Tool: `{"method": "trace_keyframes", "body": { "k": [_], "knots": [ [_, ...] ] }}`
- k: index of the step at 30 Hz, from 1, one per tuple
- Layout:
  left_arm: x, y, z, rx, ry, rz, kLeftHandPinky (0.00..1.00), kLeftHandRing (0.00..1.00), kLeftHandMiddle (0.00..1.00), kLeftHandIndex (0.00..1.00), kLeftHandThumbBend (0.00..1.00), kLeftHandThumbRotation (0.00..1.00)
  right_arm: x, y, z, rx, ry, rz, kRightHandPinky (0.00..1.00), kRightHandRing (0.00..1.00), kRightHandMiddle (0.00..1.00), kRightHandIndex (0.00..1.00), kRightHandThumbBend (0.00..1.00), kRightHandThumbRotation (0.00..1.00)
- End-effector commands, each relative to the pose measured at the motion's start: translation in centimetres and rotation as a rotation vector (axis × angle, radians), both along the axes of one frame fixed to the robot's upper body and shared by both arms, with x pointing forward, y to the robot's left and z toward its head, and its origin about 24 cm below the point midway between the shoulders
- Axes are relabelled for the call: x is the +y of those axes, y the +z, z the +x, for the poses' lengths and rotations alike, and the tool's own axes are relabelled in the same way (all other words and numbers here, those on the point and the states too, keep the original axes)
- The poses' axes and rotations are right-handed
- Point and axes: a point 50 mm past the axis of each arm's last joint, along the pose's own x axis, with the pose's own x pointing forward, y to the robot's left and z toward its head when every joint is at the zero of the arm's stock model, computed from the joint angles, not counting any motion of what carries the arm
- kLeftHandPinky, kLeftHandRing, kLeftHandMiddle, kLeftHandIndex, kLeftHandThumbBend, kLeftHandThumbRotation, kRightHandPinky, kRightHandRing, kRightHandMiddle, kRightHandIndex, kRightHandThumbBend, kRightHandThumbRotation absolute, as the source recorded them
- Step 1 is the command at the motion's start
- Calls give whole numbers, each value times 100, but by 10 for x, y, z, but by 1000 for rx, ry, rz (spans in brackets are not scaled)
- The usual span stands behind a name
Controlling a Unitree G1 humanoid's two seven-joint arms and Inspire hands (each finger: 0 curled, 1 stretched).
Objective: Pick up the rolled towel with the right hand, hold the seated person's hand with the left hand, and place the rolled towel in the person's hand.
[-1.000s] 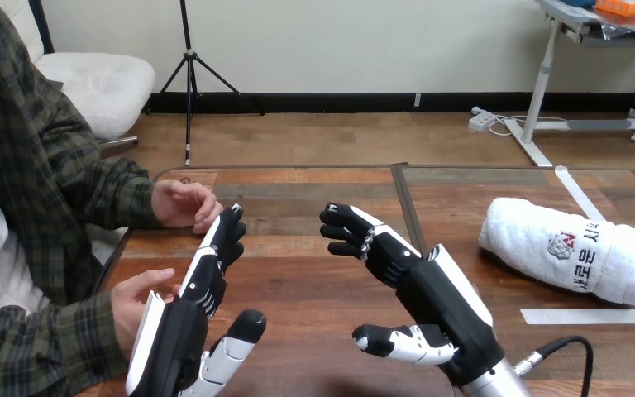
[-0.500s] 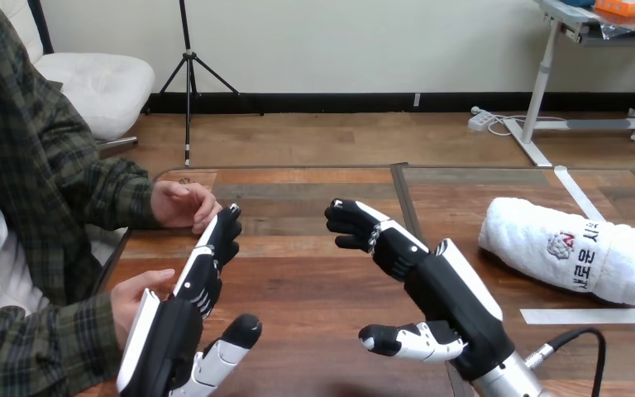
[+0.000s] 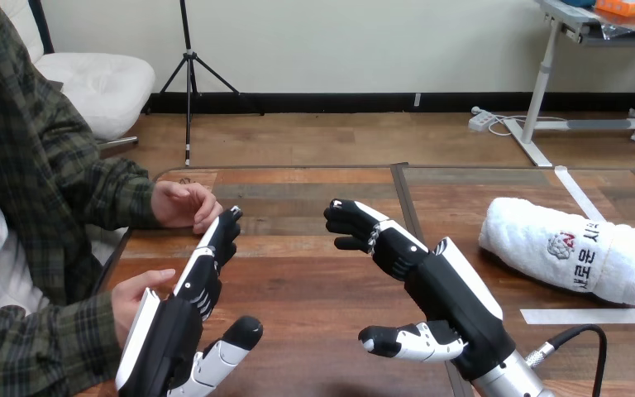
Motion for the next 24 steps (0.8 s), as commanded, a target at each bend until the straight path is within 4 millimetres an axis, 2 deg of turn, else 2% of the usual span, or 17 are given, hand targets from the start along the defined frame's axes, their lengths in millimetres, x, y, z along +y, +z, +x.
{"method": "trace_keyframes", "body": {
  "k": [1,24],
  "knots": [
    [-1,20,15,-103,-27,12,98,98,99,96,86,79,4,21,15,-93,9,7,84,89,90,91,100,60],
    [17,33,27,-163,-104,178,97,98,100,98,85,80,-13,34,30,-143,-1,-75,88,90,90,91,100,62]
  ]
}}
